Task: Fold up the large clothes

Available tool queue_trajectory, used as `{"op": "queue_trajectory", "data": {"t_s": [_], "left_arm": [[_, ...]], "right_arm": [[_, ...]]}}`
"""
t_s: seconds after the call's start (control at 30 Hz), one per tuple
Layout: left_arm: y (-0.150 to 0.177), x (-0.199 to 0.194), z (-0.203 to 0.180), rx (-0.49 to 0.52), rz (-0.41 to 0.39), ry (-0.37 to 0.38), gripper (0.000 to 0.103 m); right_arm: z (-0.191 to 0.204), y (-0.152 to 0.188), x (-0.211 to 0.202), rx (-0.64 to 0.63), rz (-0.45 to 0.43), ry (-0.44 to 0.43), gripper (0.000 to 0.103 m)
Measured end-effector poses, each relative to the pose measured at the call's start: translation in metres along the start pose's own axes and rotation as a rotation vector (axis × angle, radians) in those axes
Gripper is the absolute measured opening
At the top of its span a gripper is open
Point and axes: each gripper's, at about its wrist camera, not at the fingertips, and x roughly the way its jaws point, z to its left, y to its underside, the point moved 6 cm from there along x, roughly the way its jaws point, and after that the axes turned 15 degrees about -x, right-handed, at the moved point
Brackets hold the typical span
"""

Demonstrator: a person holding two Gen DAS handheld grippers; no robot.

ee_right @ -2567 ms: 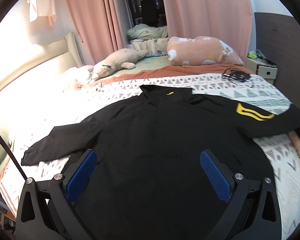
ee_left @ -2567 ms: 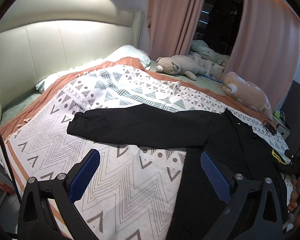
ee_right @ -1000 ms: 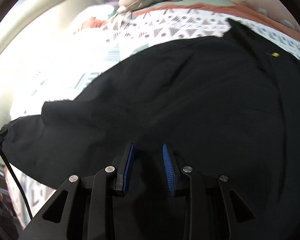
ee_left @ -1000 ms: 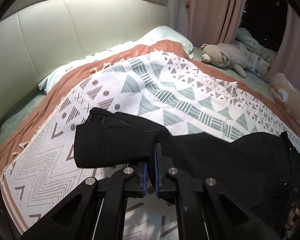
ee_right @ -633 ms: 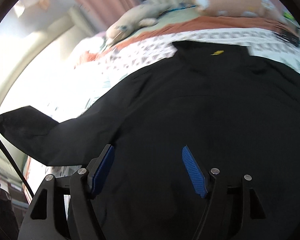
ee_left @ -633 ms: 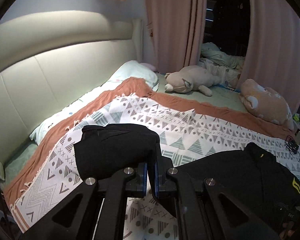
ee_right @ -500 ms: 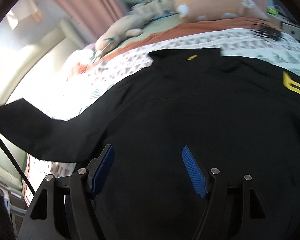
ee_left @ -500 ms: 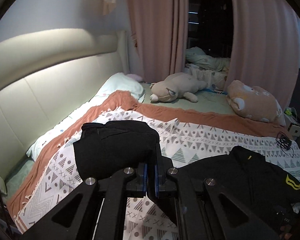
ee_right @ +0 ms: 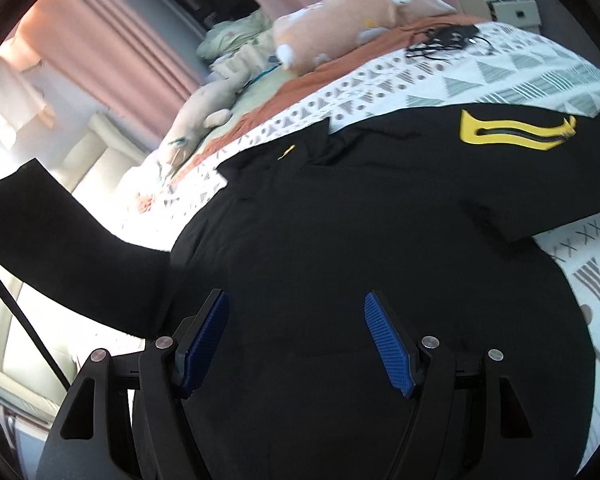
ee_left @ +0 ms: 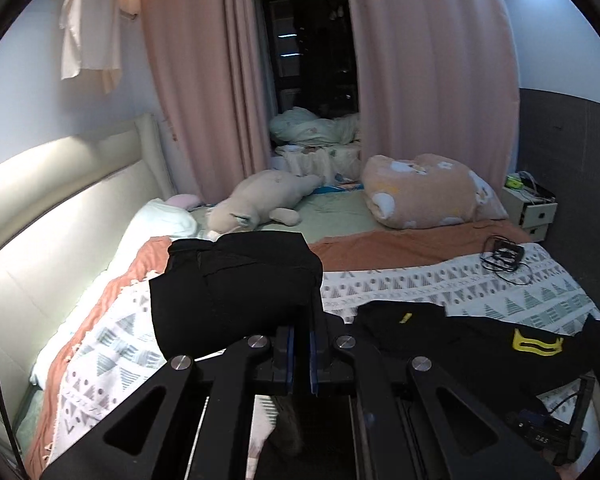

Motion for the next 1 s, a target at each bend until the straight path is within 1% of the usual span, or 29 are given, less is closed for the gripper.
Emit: {"op": "queue_trajectory", "data": {"t_s": [0.1,0.13,0.23,0.3,0.43,0.5,0.53,0.6,0.67,0.73,0.83,0.87,0.93,0.97,1.0], "left_arm": [[0.007,0.011,-0.031,0.022,0.021,0.021,0.007],[0.011,0.015,-0.041,0.026,0.03,0.03,0.007],[0.026,0.029,-0.068,0.039,0.06,0.054,0.007],[0.039,0.042,-0.086,0.042,0.084,0.068,0.007],[0.068,0.07,-0.116,0.029,0.145,0.111,0.007],[0.086,0.087,-0.131,0.029,0.183,0.133,0.007],[0.092,0.092,-0.138,0.028,0.198,0.146,0.007],[0.11,0.105,-0.152,0.026,0.238,0.18,0.007],[0.125,0.113,-0.163,0.031,0.258,0.191,0.008],[0.142,0.124,-0.174,0.023,0.285,0.227,0.007],[0.17,0.139,-0.186,0.001,0.366,0.283,0.008],[0.178,0.144,-0.19,-0.01,0.393,0.3,0.01],[0.195,0.151,-0.192,-0.029,0.429,0.317,0.019],[0.204,0.153,-0.193,-0.04,0.442,0.328,0.042],[0.211,0.155,-0.193,-0.053,0.455,0.341,0.091]], "right_arm": [[-0.016,-0.011,-0.001,0.013,-0.035,0.027,0.069],[-0.019,-0.012,-0.006,0.024,-0.042,0.022,0.069],[-0.031,-0.007,-0.006,0.065,-0.038,-0.001,0.069],[-0.045,-0.008,-0.006,0.078,-0.037,0.019,0.069],[-0.06,-0.007,-0.018,0.132,-0.045,0.017,0.069],[-0.069,-0.005,-0.023,0.182,-0.055,-0.001,0.069],[-0.075,-0.006,-0.023,0.215,-0.064,-0.024,0.069],[-0.083,-0.007,-0.023,0.241,-0.074,-0.034,0.069],[-0.092,-0.008,-0.025,0.243,-0.081,0.001,0.069],[-0.099,-0.007,-0.024,0.247,-0.078,0.031,0.069],[-0.101,-0.005,-0.023,0.266,-0.067,0.028,0.069],[-0.102,-0.004,-0.022,0.272,-0.063,0.031,0.069],[-0.103,-0.005,-0.023,0.276,-0.064,0.04,0.069],[-0.103,-0.006,-0.024,0.276,-0.065,0.042,0.069],[-0.102,-0.007,-0.025,0.273,-0.066,0.044,0.069]]}}
